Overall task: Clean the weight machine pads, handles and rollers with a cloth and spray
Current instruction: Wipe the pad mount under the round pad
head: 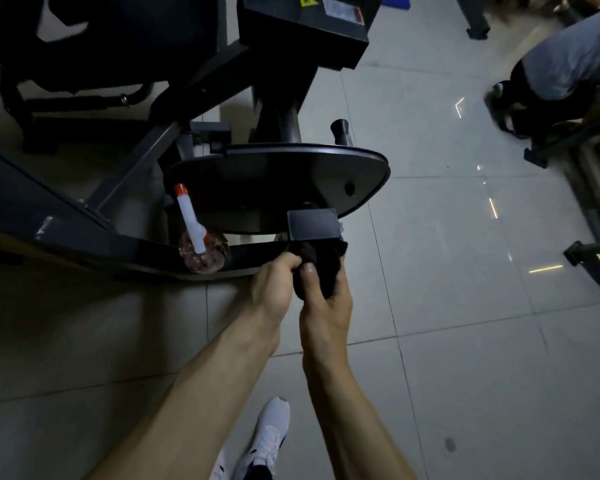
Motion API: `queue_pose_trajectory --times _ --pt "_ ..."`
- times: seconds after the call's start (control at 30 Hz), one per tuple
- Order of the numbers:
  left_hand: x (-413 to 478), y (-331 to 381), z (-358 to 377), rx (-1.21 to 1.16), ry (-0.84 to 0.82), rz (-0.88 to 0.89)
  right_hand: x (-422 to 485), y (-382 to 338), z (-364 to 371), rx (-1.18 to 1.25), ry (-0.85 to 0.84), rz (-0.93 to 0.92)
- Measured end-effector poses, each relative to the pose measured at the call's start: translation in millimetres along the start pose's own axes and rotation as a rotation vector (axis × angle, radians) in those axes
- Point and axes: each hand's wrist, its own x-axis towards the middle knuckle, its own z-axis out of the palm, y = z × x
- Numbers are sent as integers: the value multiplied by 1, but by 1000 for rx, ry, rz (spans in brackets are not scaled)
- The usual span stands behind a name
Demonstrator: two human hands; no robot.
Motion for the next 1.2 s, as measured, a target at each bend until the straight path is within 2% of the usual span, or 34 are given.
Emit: queue_pose_trajectory --times 0.07,0.17,0.23,0.33,0.43,0.53,0.6,0.7,0.73,0.8,0.9,1.0,1.13,1.2 --pt "5 -1 -9 21 67 37 3 4 -7 -60 121 -25" --pt "7 -8 -24 38 140 56 11 6 -14 19 382 -19" --pt "9 -19 -33 29 166 32 18 12 1 44 371 -75" --pt "10 -38 -45 26 168 -49 19 31 36 -239 266 -258" --pt "13 -54 -55 15 209 -111 13 47 41 -403 349 -349" --pt "15 -66 -61 -16 233 -143 13 51 23 -400 368 -380" --pt "14 -68 -63 -22 228 -141 17 53 16 -295 360 -236" --pt "10 -65 -63 -30 225 -161 11 68 14 144 469 369" --pt "9 -64 -64 -38 220 -168 7 69 15 307 465 528" --pt "8 -60 -70 -49 219 -164 15 62 16 492 376 729" --pt "5 -50 -79 -53 245 -169 52 33 19 672 279 803" --pt "-6 -36 -82 -66 260 -151 59 7 19 575 325 839" --pt "-21 -16 -75 -106 242 -135 50 -42 10 459 345 737" --pt "-32 -7 -67 -110 225 -150 38 -79 6 501 336 643"
